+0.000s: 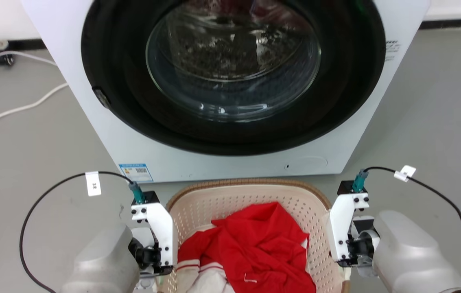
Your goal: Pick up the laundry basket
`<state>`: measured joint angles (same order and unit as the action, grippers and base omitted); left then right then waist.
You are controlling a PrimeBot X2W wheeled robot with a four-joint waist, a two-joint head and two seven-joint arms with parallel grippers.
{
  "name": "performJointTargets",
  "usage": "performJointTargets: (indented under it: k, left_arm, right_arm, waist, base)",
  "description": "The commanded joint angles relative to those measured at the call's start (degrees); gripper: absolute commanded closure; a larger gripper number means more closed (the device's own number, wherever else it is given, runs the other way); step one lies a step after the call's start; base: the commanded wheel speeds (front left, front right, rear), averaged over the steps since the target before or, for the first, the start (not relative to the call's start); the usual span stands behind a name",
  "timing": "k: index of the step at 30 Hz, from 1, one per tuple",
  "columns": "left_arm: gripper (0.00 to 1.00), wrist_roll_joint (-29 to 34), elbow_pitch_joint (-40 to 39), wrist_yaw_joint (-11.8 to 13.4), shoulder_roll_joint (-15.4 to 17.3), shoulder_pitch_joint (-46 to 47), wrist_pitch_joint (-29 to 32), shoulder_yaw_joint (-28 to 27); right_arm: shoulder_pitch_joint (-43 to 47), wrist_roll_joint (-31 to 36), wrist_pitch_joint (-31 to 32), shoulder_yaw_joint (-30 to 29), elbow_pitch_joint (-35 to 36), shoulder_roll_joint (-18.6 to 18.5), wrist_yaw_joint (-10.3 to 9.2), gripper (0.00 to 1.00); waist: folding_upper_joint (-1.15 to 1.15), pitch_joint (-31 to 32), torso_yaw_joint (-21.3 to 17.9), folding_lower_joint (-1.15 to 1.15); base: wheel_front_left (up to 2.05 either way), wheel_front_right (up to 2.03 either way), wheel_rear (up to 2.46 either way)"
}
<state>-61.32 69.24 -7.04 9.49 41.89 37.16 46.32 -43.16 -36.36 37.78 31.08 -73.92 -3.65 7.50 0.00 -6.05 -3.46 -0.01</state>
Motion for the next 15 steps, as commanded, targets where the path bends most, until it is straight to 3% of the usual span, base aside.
performJointTargets:
  k: [1, 15]
  left_arm:
    - [1.00, -0.5, -0.4, -0.8, -0.9, -0.6, 0.3, 0.2]
    - [1.00, -2.7, -0.3, -0.8, -1.0, -2.7, 2.1, 0.9]
  right_arm:
    - [1.0, 0.0, 0.4, 0.2, 0.2, -0.1, -0.02, 1.00]
    - [0.9, 1.2, 7.5, -1.5, 0.1, -0.7, -0.02, 1.00]
  waist:
    - [0.00, 1.7, -0.1, 0.01]
    - [0.00, 6.9, -0.4, 0.01]
  base:
    - [0.00, 0.00, 0.00]
    - [0.00, 0.00, 0.00]
